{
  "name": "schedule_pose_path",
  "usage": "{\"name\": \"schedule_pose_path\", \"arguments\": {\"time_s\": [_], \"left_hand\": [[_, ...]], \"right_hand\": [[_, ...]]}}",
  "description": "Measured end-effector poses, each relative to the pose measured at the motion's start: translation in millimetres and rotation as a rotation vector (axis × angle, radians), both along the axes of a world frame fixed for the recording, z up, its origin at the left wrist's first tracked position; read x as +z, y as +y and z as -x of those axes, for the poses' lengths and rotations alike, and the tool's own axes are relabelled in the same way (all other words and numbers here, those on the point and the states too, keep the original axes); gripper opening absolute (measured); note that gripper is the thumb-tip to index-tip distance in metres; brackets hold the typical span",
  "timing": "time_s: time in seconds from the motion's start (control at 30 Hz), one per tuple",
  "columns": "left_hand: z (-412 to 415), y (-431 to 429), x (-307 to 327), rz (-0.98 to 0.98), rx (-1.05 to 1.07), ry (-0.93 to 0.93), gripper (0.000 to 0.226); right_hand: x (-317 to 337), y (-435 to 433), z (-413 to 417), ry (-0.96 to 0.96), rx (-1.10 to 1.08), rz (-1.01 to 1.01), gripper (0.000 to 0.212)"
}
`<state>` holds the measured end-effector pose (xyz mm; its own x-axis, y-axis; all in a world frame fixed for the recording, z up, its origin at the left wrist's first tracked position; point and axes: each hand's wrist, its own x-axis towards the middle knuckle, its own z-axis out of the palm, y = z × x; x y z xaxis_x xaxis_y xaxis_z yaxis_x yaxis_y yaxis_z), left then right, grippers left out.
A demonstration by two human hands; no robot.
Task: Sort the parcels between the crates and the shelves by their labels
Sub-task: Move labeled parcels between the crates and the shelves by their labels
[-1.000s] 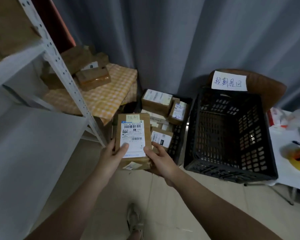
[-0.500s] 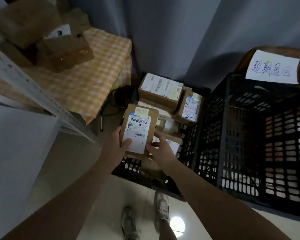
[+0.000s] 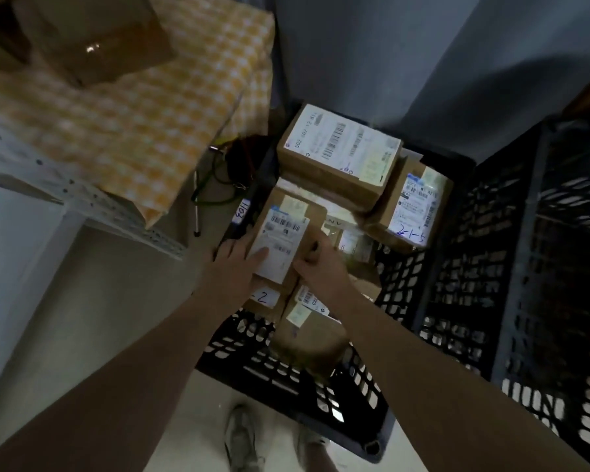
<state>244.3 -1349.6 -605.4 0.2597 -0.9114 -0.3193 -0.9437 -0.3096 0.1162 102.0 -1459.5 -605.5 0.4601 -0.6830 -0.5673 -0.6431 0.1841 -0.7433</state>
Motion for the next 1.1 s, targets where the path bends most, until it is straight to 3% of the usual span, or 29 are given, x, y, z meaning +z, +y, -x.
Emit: {"name": "schedule_pose_path", "arguments": {"time_s": [0.13, 0.23, 0.4, 0.6, 0.7, 0.93, 1.1], "left_hand": [[0.4, -12.7, -15.1, -0.068, -0.092, -0.196, 0.068], [0.3, -14.0, -22.9, -0.058, -0.101, -0.298, 0.074], [8.3, -16.9, -17.1, -0.155, -0.073, -0.320, 0.082], [17.5, -15.1, 37.3, -0.089, -0.094, -0.279, 0.065], [20.7, -3.0, 81.6, -0.010, -0.074, -0.247, 0.059], [13.2, 56.0, 214.5, 0.151, 0.106, -0.285, 0.033], [7.7, 127.2, 306.2, 0.248, 0.223, -0.363, 0.043]], "right_hand": [[-7.4, -12.7, 2.8, 0.393, 0.505, 0.563, 0.053], [-8.4, -21.7, 9.0, 0.478, 0.613, 0.680, 0.056], [1.1, -24.4, 27.9, 0.453, 0.704, 0.566, 0.066], [47.8, -22.1, 34.6, 0.444, 0.784, 0.715, 0.045], [87.6, -17.8, 30.9, 0.438, 0.830, 0.791, 0.038], [203.1, 14.4, 10.4, 0.290, 0.853, 0.937, 0.044], [286.7, 62.6, -16.4, 0.055, 0.900, 1.076, 0.043]]}}
